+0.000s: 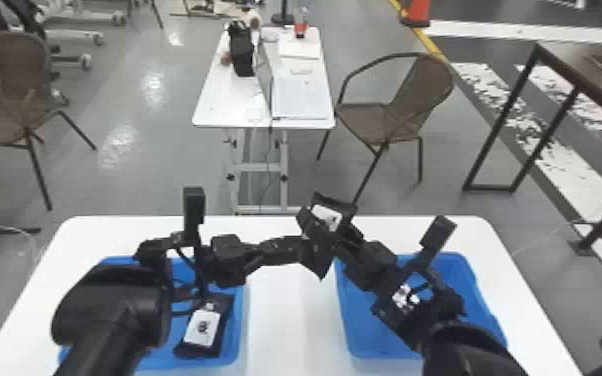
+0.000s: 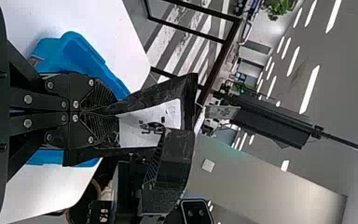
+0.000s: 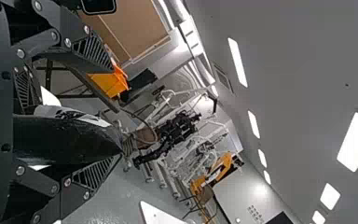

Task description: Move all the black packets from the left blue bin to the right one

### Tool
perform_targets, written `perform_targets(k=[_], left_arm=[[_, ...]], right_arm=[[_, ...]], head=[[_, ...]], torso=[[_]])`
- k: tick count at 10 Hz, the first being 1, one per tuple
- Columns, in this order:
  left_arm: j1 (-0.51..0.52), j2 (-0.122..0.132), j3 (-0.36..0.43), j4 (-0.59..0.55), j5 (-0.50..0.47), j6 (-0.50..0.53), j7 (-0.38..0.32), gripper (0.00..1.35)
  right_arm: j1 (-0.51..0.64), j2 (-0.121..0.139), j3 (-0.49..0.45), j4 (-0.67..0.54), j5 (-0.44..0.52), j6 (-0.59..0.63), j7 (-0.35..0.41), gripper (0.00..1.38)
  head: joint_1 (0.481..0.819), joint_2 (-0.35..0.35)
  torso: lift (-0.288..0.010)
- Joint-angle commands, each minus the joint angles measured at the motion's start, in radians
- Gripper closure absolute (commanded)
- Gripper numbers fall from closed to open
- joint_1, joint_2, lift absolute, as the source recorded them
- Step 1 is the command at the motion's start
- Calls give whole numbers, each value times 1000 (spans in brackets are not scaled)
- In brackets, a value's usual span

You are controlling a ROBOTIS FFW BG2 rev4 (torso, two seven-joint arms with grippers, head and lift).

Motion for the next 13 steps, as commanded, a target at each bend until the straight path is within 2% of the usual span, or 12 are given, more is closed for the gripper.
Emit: perform_targets(k=[1,2,4,5,6,7,8,9,11,13], left_arm=[[1,0,8,1,2,1,0,1210],[4,-1,15,1,3,1,0,1210],[7,-6,29,1,6,2,6,1207],[20,-6,52,-1,12,4,22,998],[38,-6,84,-2,15,16,26,699],[69,-6,118,-32,14,36,37,395],[119,-4,160,-90,17,65,66,180],[162,6,201,-133,40,77,89,90],[235,23,270,-216,71,96,125,102],[282,25,330,-262,83,110,154,107]], right_arm=[[-3,0,4,5,10,9,2,932],[-1,8,4,3,25,0,-1,1156],[3,13,4,12,8,-6,-6,1156],[8,14,4,18,-7,-15,-6,1156],[11,14,1,26,-25,-26,-6,1156],[14,13,-25,31,-24,-26,-6,1156],[14,8,-63,41,-16,-26,-6,1156],[12,0,-111,71,-5,-26,-6,1156],[-1,-27,-188,190,4,-26,-8,1156],[-40,-46,-244,344,-5,-26,-8,1156]], head=[[695,-77],[695,-72],[695,-66],[695,-63],[695,-57],[695,-52],[695,-46],[695,-46],[695,-53],[695,-66]], torso=[[0],[0],[0],[0],[0],[0],[0],[0],[0],[0]])
